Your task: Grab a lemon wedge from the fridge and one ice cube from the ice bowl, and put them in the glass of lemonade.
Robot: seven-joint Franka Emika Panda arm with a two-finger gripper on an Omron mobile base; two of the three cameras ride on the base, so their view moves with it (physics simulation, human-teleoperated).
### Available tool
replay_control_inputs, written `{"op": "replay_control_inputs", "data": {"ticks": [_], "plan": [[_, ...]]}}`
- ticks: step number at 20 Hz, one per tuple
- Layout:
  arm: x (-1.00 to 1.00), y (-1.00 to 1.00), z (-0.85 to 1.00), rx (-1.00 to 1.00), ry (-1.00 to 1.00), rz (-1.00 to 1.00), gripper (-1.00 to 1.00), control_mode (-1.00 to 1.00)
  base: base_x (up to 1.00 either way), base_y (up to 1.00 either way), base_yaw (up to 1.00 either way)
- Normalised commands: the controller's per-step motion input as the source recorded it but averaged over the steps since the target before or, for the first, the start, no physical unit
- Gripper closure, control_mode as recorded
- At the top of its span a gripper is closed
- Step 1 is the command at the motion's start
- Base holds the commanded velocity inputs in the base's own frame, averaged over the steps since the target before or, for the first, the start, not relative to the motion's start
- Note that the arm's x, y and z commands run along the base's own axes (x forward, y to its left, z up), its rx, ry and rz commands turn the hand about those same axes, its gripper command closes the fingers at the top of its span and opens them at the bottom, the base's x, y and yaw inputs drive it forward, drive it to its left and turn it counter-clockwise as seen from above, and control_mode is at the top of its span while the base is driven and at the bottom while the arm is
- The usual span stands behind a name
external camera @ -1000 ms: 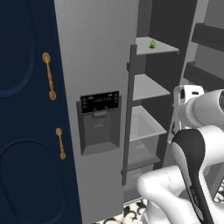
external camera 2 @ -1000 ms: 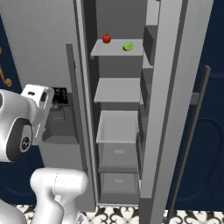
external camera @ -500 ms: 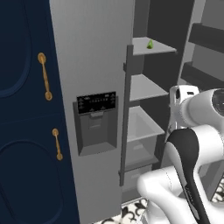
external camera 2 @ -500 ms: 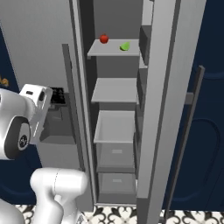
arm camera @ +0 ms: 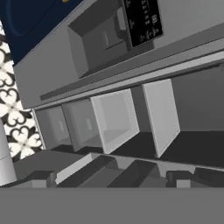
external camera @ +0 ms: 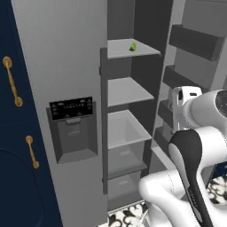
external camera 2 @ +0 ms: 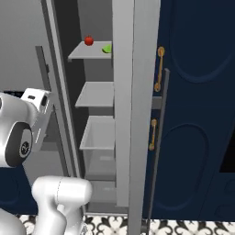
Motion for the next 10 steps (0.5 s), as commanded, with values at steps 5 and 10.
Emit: {"op": "replay_control_inputs", "data": {"ticks": [5, 10], "plan": [[0.0, 0.0, 0.0, 0.0, 0.0, 0.0, -1.0, 1.0, 0.01, -0.38, 0.0], [0.0, 0.0, 0.0, 0.0, 0.0, 0.0, -1.0, 1.0, 0.32, 0.03, 0.0]]}}
